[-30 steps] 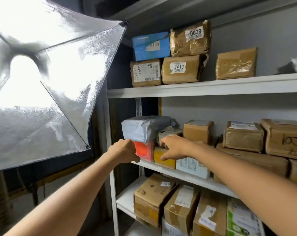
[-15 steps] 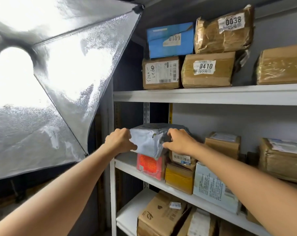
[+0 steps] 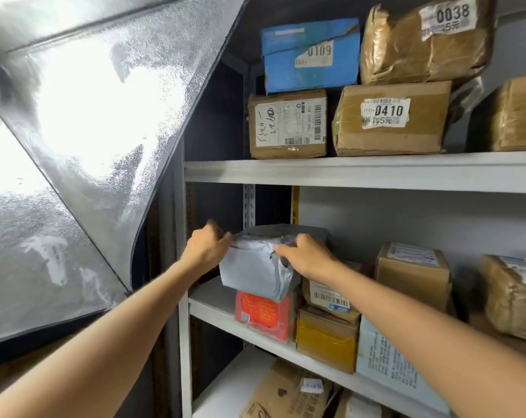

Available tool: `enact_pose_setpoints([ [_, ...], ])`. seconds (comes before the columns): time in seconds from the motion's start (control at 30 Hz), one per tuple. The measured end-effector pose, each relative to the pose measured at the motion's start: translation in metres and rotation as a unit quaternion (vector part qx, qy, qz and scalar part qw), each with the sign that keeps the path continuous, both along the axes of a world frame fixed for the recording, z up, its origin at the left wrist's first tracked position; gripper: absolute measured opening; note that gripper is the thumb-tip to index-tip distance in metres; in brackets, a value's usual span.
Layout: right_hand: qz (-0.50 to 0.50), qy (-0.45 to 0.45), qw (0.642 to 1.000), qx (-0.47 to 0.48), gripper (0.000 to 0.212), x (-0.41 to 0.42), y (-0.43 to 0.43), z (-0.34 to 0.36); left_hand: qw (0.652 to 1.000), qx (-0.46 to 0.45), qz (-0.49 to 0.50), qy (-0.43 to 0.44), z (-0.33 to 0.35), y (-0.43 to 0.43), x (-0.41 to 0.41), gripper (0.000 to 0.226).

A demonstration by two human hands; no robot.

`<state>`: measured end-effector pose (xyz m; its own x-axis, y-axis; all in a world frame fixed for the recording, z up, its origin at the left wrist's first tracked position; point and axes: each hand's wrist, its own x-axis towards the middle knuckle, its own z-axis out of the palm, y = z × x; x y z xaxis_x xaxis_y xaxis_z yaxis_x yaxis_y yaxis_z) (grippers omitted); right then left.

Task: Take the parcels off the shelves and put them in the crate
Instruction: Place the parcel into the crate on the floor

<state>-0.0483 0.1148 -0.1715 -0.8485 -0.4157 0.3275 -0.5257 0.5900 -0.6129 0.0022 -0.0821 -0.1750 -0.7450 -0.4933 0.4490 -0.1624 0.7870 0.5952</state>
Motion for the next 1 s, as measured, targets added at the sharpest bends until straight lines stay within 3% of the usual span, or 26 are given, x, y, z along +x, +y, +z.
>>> enact_pose_setpoints([
  [0.1,-0.026,-0.059,0.997,-0.044,0.044,-0.002,-0.015,-0.001,0.995,0.088,-0.052,0.014,0.001,-0.007,-0.020,0.051],
  [0.2,-0.044,-0.105,0.990,-0.081,0.057,-0.004,-0.029,-0.008,0.960,0.231,-0.154,-0.023,-0.006,-0.010,-0.038,0.034],
  [0.27,-0.061,-0.133,0.979,-0.139,0.068,-0.002,-0.038,-0.013,0.944,0.265,-0.191,-0.043,-0.010,-0.018,-0.045,0.029],
  [0.4,-0.055,-0.214,0.945,-0.241,0.064,0.002,-0.048,-0.014,0.910,0.306,-0.262,-0.096,-0.013,-0.043,-0.044,0.024],
  [0.67,-0.064,-0.232,0.946,-0.218,0.081,0.013,-0.039,-0.022,0.830,0.425,-0.346,-0.099,-0.031,-0.042,-0.010,0.064],
  [0.77,-0.030,-0.223,0.955,-0.192,0.103,0.020,-0.038,-0.030,0.829,0.439,-0.339,-0.075,-0.044,-0.036,0.006,0.062],
  [1.0,0.034,-0.143,0.985,-0.094,0.126,0.056,-0.021,-0.051,0.869,0.387,-0.307,0.004,-0.084,-0.018,0.047,0.064],
])
